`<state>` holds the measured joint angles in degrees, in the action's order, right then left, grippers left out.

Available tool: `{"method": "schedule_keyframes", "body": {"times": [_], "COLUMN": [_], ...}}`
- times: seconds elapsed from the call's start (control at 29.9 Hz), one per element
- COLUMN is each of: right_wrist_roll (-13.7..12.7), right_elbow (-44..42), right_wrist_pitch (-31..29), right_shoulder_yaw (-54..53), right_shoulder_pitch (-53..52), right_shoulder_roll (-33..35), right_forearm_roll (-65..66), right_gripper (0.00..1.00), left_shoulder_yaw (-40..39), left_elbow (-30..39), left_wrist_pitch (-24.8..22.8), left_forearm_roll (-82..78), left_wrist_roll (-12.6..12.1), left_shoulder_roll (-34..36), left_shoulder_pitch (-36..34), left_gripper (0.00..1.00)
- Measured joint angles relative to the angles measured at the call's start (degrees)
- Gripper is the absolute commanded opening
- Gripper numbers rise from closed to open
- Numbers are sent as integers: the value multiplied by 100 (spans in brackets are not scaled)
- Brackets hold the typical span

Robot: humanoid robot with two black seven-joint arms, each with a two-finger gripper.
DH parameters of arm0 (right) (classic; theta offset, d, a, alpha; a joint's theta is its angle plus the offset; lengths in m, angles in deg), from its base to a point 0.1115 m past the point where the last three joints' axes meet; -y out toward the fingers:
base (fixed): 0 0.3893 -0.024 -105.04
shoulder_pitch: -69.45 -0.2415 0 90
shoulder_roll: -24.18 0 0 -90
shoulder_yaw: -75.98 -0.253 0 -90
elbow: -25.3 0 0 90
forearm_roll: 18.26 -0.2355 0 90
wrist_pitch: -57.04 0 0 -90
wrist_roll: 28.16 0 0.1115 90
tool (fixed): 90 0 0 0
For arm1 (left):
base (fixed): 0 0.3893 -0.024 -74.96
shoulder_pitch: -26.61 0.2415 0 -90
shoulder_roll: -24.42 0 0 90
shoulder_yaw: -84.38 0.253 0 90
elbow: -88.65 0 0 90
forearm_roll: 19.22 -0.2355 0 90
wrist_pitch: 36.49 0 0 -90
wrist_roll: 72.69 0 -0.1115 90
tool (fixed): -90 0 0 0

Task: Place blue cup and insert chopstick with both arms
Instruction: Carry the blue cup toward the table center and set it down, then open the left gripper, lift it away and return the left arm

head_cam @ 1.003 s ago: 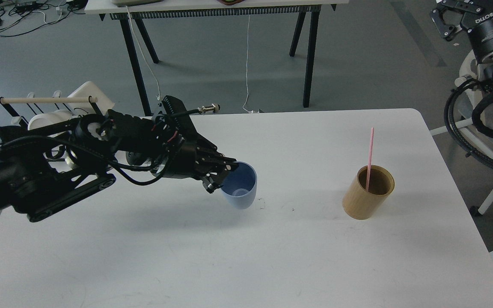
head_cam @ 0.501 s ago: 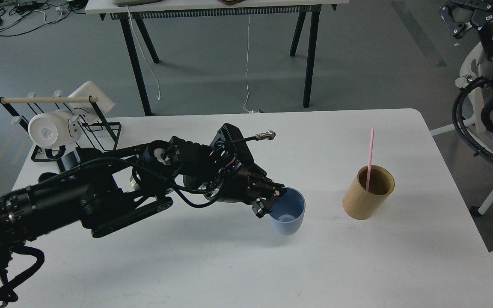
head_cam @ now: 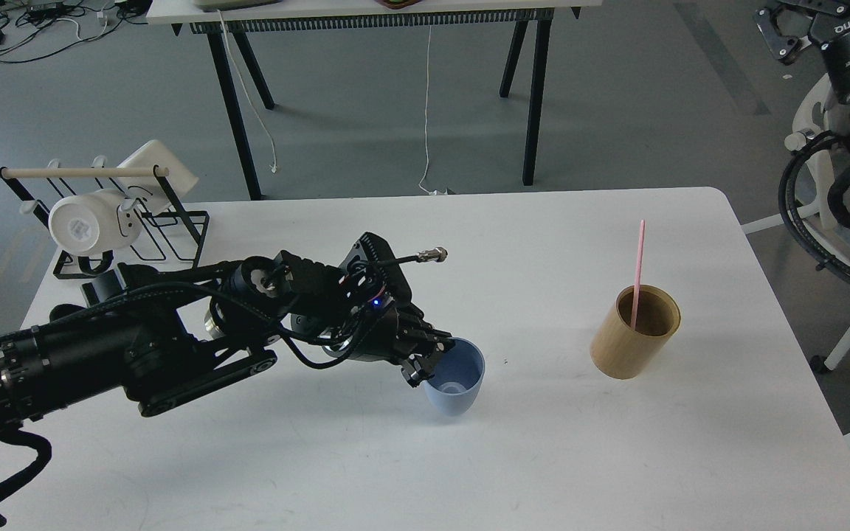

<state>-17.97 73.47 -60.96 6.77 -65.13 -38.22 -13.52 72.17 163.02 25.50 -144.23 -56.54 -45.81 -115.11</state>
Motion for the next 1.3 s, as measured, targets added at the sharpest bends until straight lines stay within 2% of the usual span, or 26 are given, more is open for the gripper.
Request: {"method": "schedule_keyframes", "body": {"times": [0.3, 0.33, 0.47, 0.57, 0.67, 0.77, 1.0, 1.3], "right_wrist_roll": [1, 1, 1, -24, -58, -69, -64, -41], "right_elbow": [0, 0, 0, 0, 39, 270, 672, 1878], "right_wrist_pitch": [0, 0, 0, 0, 0, 0, 73, 1407], "right_shoulder_yaw": [-56, -61, -63, -39, 95, 282, 760, 1561], "right_shoulder_pitch": [-3, -6, -7, 24, 122, 268, 470, 559], "right_shoulder_roll": [199, 242, 381, 534, 669, 820, 1366, 1898], "right_forearm_roll": [1, 0, 1, 0, 1, 29, 327, 2252], "right_gripper": [99, 99, 99, 99, 99, 99, 99, 98], "left_shoulder_yaw": [-24, -38, -132, -604, -1432, -2022, -3450, -3780], "left_elbow": [1, 8, 47, 137, 156, 16, -737, -2545], "left_wrist_pitch": [0, 0, 0, 1, 2, 2, 2, 1], "left_forearm_roll": [0, 0, 1, 0, 1, 390, 3087, 7498], "left_wrist_roll": [-140, -139, -98, 22, 306, 413, 436, 409], "left_shoulder_roll": [0, 1, 15, 27, 14, -13, -179, -220], "left_shoulder_pitch": [-6, -5, 0, 23, 193, 264, 284, -103], "left_gripper": [27, 30, 59, 70, 78, 81, 99, 99]}}
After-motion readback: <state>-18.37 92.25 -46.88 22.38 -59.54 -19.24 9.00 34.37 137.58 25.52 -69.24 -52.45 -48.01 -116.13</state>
